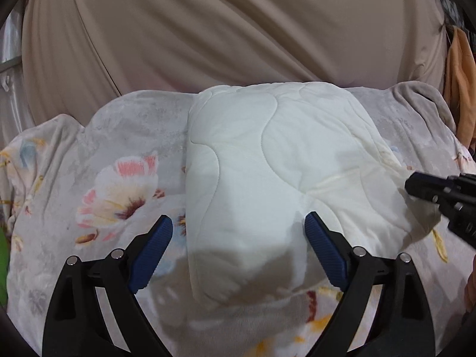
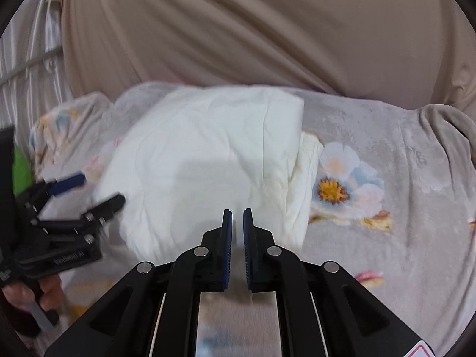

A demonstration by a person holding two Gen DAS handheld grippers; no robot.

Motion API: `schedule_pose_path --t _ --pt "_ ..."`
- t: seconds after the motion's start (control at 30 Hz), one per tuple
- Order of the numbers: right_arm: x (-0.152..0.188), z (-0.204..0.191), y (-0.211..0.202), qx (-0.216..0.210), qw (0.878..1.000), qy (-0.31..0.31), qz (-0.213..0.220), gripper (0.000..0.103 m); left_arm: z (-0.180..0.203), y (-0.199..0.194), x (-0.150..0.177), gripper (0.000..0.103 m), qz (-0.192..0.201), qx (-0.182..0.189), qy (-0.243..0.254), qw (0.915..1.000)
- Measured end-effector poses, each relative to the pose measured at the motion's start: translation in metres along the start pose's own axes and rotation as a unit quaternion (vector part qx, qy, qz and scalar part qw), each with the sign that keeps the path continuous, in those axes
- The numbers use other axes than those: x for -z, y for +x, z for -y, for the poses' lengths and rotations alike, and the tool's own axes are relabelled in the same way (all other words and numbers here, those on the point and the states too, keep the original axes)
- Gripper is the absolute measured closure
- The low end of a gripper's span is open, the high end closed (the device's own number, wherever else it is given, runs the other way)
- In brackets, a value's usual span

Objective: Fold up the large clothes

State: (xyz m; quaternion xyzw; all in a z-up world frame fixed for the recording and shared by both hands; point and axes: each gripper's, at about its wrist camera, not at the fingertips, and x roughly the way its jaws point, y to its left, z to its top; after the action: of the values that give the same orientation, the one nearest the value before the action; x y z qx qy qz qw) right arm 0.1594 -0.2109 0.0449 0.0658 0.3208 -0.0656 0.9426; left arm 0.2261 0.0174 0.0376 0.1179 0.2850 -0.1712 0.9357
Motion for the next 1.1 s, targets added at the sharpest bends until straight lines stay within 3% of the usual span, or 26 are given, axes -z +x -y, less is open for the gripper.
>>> schedule_pose_path --t 0.13,0.2,0.37,0.57,0.83,0.9,1.1 --pt "0.024 0.004 0.036 0.006 0.999 0.004 -0.045 0.102 0.006 0.002 0.007 0.015 -0.015 0.006 0.001 0.9999" --pt "0.028 0.002 0.036 0.016 0.999 -0.002 -0.035 0.102 0.008 0.001 0.01 0.015 -0.017 0.004 0.001 0.9998" --pt "0.026 -0.006 -0.003 0.009 1.0 0.01 0.002 0.083 0.006 -0.006 0.02 0.015 -0.017 -0.002 -0.015 0.9997" --pt "0.057 -0.021 -0.029 0.036 0.999 0.012 0.028 0.064 0.015 -0.011 0.043 0.01 -0.015 -0.021 -0.02 0.9995" --pt "0.094 -0.022 -0.003 0.049 0.998 0.035 -0.009 0.058 0.041 -0.01 0.075 0.011 -0.02 -0.031 0.005 0.9993" --pt "0.097 -0.025 0.003 0.059 0.998 0.032 -0.019 0.058 0.042 -0.008 0.077 0.01 -0.026 -0.049 0.002 0.9985" --pt "0.1 -0.023 0.008 0.07 0.996 0.042 -0.029 0.055 0.044 0.0 0.08 0.009 -0.045 -0.057 -0.001 0.9973"
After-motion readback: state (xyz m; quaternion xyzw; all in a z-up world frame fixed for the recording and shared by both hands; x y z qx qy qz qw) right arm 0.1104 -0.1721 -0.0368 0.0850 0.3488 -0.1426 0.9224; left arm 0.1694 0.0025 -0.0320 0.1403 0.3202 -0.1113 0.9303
